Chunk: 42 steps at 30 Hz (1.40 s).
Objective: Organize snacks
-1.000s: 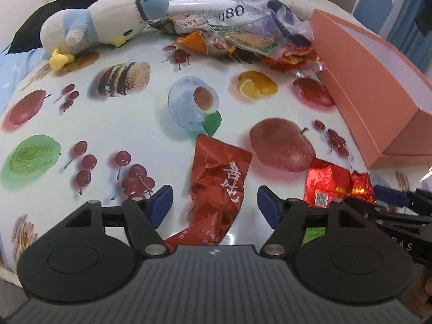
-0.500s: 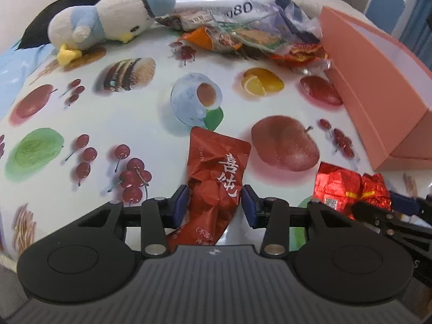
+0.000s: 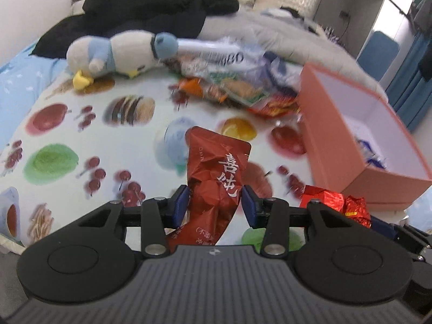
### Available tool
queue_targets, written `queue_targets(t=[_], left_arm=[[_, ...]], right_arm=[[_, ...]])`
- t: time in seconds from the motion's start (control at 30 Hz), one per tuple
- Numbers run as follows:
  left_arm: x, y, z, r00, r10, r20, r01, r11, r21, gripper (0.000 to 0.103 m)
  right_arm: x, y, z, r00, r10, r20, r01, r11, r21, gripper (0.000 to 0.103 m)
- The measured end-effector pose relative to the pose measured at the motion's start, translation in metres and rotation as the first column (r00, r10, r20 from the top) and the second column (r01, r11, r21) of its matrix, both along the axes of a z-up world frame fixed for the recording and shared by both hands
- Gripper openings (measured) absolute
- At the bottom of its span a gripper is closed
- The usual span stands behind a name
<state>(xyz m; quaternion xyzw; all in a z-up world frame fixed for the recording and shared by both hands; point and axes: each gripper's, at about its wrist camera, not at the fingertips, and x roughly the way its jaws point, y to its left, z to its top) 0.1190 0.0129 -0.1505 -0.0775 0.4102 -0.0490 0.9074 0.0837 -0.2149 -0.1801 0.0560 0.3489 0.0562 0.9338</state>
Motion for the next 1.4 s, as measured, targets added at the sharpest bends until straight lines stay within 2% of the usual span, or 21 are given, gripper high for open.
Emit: queue_targets(t=[0.23, 0.43, 0.7, 0.9, 1.13, 1.4], left_arm=[[-0.016, -0.013, 0.034, 0.998, -0.027, 0.054, 0.028, 0.999, -0.022, 0.048], [-0.029, -0.033, 0.05, 0.994, -0.08, 0.074, 0.085, 0.995, -0.055, 0.048], [-0.037, -0.072, 0.061, 0.973, -0.208, 0.097, 0.218, 0.97, -0.111, 0.048], [-0.04, -0.104, 0.067, 0.953, -0.281, 0.115, 0.294, 0.949, -0.115, 0.048], [-0.014, -0.141, 0.069, 0.928, -0.347, 0.134, 0.361, 0.928, -0.094, 0.048], [0.039, -0.184, 0.069, 0.92, -0.367, 0.136, 0.38, 0.921, -0.088, 0.048]], right_arm=[[-0.021, -0.01, 0.031, 0.998, -0.017, 0.058, 0.015, 1.0, 0.023, 0.043], [-0.037, -0.026, 0.051, 0.994, -0.056, 0.097, 0.053, 0.998, 0.031, 0.043], [-0.059, -0.052, 0.071, 0.977, -0.158, 0.141, 0.155, 0.987, 0.036, 0.043], [-0.074, -0.075, 0.079, 0.962, -0.223, 0.157, 0.218, 0.975, 0.047, 0.043], [-0.073, -0.1, 0.081, 0.954, -0.24, 0.179, 0.236, 0.971, 0.044, 0.043], [-0.031, -0.128, 0.08, 0.946, -0.252, 0.204, 0.251, 0.967, 0.032, 0.044]])
